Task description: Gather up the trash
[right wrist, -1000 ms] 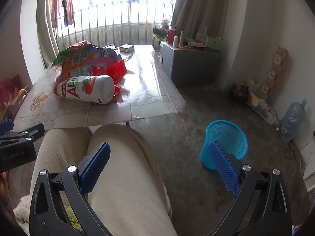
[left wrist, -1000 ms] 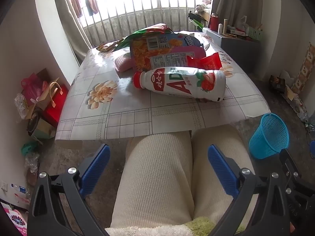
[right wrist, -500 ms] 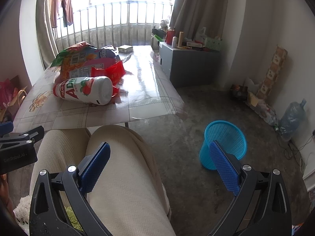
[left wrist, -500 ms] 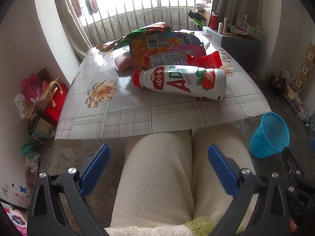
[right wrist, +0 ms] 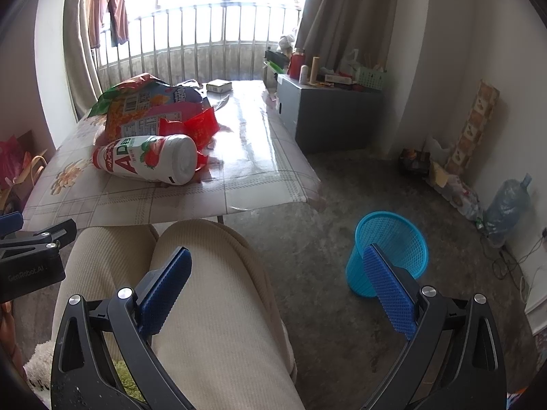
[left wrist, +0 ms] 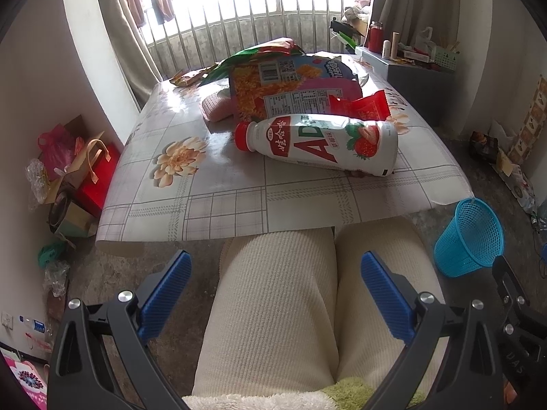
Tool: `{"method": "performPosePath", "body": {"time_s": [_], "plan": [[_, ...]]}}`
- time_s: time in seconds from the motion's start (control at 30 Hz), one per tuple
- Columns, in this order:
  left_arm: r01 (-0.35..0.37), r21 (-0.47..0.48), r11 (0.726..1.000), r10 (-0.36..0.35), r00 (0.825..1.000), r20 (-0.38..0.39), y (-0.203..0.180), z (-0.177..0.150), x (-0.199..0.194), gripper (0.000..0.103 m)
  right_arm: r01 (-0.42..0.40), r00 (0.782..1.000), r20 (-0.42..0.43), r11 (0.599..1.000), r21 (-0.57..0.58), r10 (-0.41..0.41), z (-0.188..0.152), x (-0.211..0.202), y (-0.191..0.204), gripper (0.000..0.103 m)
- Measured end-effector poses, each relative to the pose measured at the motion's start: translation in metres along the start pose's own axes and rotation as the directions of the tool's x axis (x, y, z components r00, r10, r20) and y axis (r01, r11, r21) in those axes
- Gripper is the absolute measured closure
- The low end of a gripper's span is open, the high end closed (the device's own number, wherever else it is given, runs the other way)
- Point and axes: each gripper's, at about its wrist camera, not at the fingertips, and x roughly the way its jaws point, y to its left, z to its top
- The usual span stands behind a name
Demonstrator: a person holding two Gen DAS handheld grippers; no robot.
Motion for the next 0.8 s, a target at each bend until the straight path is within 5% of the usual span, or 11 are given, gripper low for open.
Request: {"method": "performPosePath", "body": {"time_s": [0.8], "plan": [[0.0,-0.012,1.0,0.0,1.0,-0.006,0.0055,0.0009,0.0017,0.006,0.002,1.0,-0.003,1.0,-0.007,-0.002,0.0028,0.0013,0.0067,0.008]]}}
